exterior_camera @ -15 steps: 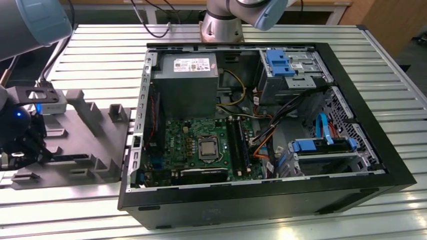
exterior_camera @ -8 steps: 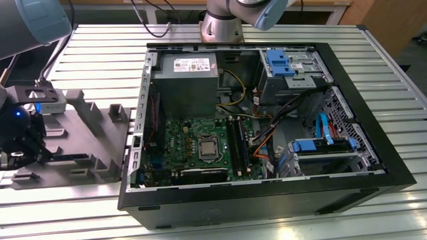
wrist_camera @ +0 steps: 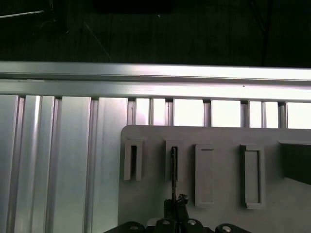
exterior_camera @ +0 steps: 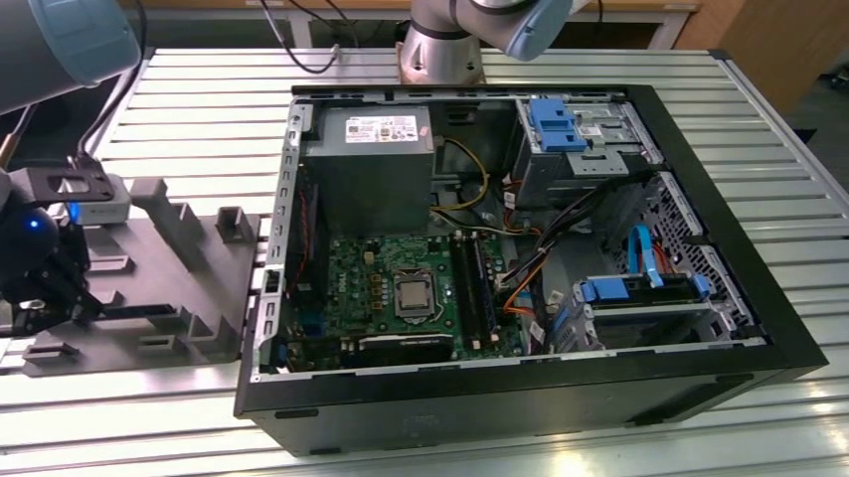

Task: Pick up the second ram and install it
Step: 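Pick up the second ram and move it above second insertion slot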

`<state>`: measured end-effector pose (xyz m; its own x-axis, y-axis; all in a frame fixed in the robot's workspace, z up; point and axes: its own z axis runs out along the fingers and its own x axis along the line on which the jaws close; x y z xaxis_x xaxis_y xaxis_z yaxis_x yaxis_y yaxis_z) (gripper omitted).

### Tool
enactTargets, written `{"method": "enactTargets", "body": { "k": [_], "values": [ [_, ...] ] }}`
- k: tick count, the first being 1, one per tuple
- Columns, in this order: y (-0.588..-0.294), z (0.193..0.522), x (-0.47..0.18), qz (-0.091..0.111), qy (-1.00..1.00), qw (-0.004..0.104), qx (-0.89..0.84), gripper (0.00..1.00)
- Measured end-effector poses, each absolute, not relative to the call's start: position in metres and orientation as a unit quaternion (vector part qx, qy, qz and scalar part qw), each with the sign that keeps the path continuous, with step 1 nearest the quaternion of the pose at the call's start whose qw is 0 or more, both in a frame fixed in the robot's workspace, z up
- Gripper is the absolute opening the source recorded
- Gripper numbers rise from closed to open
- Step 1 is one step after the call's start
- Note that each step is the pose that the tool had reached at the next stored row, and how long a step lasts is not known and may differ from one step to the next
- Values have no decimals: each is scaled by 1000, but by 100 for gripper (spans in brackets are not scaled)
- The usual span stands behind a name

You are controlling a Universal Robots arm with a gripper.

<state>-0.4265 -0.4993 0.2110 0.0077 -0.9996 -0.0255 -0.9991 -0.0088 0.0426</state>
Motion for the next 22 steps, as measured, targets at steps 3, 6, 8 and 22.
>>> {"method": "enactTargets", "body": {
  "k": [3,6,8,22],
  "values": [
    [-499,212,-426,-24,-704,6,710,11],
    [-499,214,-426,-24,-704,6,710,11],
    [-499,216,-426,-24,-704,6,710,11],
    [-499,225,-426,-24,-704,6,710,11]
  ]
}}
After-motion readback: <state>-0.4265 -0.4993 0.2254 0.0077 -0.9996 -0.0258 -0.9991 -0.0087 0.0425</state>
